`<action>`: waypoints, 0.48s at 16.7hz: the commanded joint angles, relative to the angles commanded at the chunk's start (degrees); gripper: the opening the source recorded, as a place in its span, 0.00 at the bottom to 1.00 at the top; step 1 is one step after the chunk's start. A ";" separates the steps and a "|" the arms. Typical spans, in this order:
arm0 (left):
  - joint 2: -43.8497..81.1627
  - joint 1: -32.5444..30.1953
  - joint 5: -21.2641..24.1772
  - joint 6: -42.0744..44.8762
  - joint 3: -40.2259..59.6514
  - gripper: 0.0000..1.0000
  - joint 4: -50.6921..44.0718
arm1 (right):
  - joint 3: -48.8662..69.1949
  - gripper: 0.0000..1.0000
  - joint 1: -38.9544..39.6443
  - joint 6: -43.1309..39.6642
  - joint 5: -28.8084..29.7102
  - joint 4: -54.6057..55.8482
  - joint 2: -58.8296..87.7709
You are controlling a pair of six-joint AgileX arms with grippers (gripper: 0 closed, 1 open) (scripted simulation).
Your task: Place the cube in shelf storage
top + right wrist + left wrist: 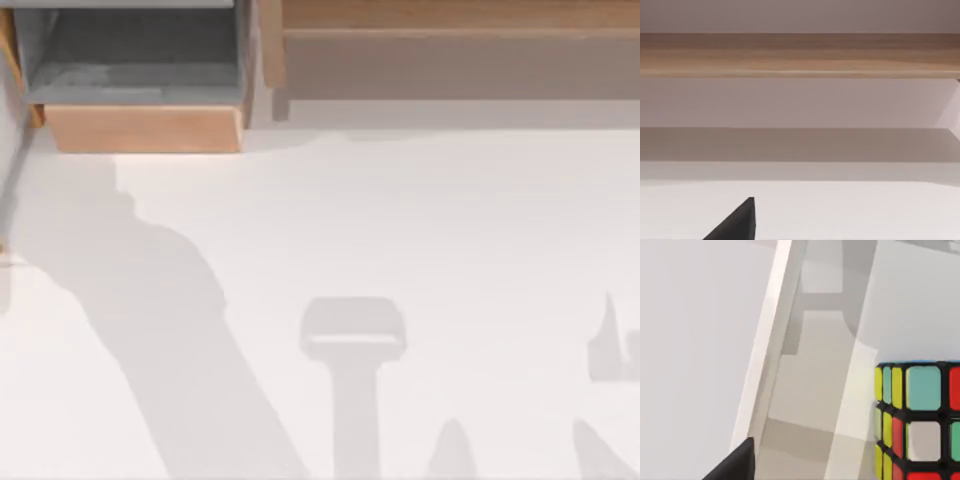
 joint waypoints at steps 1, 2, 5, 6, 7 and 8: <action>1.39 -1.58 -1.05 -1.41 2.13 1.00 -3.66 | 0.00 1.00 0.00 0.00 0.00 0.00 0.00; 2.71 -2.95 -1.98 -2.62 3.94 1.00 -6.80 | 0.00 1.00 0.00 0.00 0.00 0.00 0.00; 5.50 -5.45 -3.78 -4.81 7.08 1.00 -12.32 | 0.00 1.00 0.00 0.00 0.00 0.00 0.00; 5.92 -5.78 -4.03 -5.10 7.48 1.00 -13.06 | 0.00 1.00 0.00 0.00 0.00 0.00 0.00; 5.92 -5.78 -4.03 -5.10 7.48 1.00 -13.06 | 0.00 1.00 0.00 0.00 0.00 0.00 0.00; 5.92 -5.78 -4.03 -5.10 7.48 1.00 -13.06 | 0.00 1.00 0.00 0.00 0.00 0.00 0.00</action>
